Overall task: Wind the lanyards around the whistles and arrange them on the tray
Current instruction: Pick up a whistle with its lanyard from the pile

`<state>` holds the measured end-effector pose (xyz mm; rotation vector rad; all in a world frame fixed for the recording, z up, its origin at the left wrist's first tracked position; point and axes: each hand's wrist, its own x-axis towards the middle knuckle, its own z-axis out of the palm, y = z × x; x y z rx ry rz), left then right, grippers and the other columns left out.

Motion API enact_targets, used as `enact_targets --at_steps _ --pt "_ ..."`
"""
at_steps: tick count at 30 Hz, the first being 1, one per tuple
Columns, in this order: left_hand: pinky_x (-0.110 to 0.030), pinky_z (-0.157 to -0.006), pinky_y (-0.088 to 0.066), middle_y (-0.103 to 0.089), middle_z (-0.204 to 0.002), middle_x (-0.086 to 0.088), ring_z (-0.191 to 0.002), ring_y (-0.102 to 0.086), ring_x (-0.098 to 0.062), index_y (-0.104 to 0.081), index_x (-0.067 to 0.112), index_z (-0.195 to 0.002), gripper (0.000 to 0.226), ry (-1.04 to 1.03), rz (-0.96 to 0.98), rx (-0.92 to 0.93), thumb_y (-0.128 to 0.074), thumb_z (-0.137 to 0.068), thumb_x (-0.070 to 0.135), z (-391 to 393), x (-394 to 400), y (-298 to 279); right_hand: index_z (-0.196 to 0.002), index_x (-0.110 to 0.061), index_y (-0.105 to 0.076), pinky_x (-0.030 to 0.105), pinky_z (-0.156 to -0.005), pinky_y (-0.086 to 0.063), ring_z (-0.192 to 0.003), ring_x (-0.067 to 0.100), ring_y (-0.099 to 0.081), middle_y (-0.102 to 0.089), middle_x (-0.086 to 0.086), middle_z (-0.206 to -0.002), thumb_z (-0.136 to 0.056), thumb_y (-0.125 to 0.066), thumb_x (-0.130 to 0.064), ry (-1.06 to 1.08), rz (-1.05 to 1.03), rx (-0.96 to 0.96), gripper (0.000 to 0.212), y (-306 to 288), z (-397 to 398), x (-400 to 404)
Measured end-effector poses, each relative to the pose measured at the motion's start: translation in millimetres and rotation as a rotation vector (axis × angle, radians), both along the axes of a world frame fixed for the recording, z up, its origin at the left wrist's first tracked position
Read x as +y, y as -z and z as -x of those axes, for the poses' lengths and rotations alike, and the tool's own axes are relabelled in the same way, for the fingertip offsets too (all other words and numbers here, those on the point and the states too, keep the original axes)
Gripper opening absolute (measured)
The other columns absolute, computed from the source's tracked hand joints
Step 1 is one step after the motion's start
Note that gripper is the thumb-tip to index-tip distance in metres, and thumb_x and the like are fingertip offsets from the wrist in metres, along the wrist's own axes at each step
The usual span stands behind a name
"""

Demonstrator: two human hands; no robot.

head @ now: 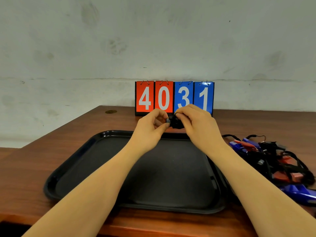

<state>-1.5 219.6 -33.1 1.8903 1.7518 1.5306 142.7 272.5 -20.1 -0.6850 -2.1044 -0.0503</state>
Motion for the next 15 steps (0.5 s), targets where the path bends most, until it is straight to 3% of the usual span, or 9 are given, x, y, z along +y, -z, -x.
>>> enact_targets --at_steps 6,11,15 --pt "-0.004 -0.065 -0.045 -0.059 -0.084 0.013 -0.069 -0.060 0.000 -0.050 0.033 -0.091 0.021 0.083 0.014 0.036 -0.057 -0.089 0.014 -2.4 -5.0 -2.3 -0.097 -0.013 -0.070 0.022 -0.084 -0.047 -0.087 0.009 -0.059 -0.067 -0.002 -0.090 -0.090 -0.057 -0.017 -0.060 0.255 0.187 0.015 -3.9 -1.6 -0.4" --pt "-0.007 -0.067 -0.047 -0.058 -0.086 0.013 -0.070 -0.061 0.000 -0.049 0.037 -0.090 0.024 0.119 0.040 0.057 -0.057 -0.089 0.015 -2.3 -6.8 -2.5 -0.078 -0.023 -0.066 0.005 -0.067 -0.045 -0.072 -0.005 -0.060 -0.063 -0.013 -0.072 -0.083 -0.066 -0.017 -0.160 0.516 0.311 0.008 -9.9 -6.4 1.0" --pt "-0.008 -0.068 -0.048 -0.058 -0.086 0.012 -0.066 -0.061 -0.002 -0.050 0.035 -0.089 0.022 0.159 0.064 0.041 -0.059 -0.088 0.015 -3.7 -8.0 -3.3 -0.077 -0.019 -0.069 0.004 -0.057 -0.046 -0.065 -0.012 -0.060 -0.066 -0.009 -0.071 -0.079 -0.070 -0.015 -0.193 0.632 0.365 0.005 -14.2 -11.4 5.0"
